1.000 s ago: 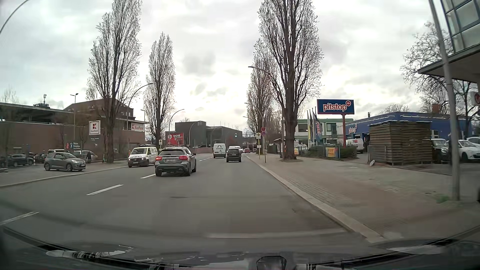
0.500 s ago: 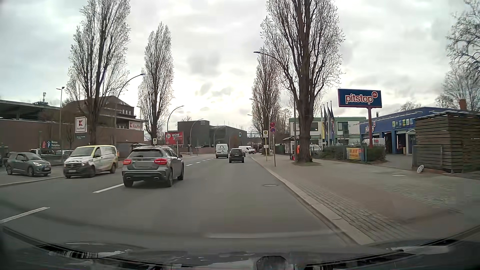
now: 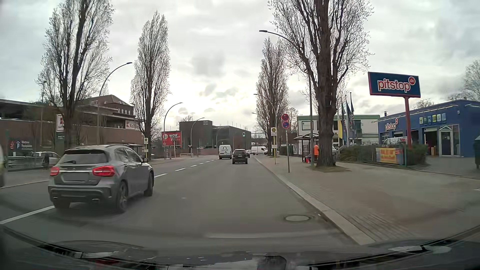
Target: Follow the waypoints while adhering to traffic rules and regulations
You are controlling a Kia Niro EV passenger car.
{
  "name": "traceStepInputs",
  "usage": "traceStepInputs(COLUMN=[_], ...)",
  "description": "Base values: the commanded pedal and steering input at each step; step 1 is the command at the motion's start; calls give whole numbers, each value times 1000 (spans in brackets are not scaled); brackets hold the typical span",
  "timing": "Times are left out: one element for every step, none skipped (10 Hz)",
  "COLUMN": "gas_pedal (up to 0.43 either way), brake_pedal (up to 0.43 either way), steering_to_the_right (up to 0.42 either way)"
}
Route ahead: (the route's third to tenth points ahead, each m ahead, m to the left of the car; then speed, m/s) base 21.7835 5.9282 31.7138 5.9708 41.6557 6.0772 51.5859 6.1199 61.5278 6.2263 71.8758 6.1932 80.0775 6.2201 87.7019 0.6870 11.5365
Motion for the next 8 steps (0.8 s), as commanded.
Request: traceStepInputs(gas_pedal=[47, 39, 28, 8, 8, 8, 0, 0], brake_pedal=[12, 12, 12, 12, 12, 12, 12, 12], steering_to_the_right=[-12, -8, -5, -4, -3, -3, -3, -3])
